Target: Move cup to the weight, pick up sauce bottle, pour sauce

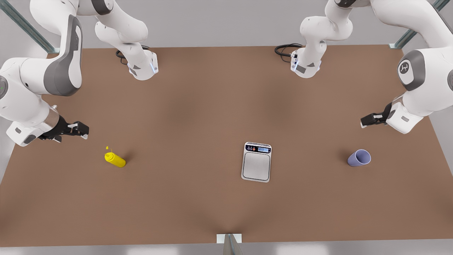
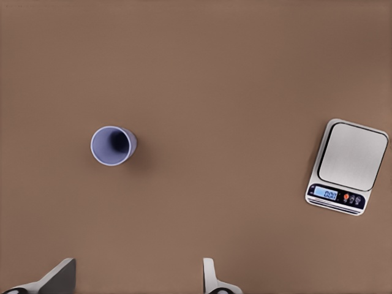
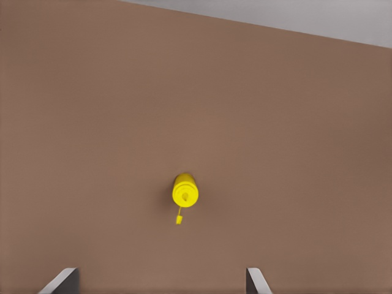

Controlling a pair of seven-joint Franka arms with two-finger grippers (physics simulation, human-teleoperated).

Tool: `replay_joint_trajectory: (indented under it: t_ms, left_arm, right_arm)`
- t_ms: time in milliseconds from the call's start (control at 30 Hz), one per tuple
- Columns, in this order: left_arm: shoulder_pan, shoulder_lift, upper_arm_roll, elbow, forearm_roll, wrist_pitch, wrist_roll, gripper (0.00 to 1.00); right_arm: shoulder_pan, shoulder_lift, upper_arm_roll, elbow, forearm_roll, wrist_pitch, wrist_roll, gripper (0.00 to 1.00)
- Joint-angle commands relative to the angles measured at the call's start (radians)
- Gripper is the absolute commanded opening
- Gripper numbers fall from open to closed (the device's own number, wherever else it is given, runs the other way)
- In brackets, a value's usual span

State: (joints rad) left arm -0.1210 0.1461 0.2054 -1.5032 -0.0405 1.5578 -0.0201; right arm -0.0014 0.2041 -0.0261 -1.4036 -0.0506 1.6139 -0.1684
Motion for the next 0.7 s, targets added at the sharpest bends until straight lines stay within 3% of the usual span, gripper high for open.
replay_joint_trajectory:
  t_ms: [0,667]
  left_arm:
    - [0.0,0.001,0.0,0.001,-0.001,0.001,-0.001,1.0]
    - [0.003,0.104,0.085,-0.239,0.007,0.291,0.023,1.0]
  right_arm:
    - [0.0,0.0,0.0,0.0,0.0,0.0,0.0,1.0]
    - [0.0,0.021,0.0,-0.021,0.0,0.0,-0.002,1.0]
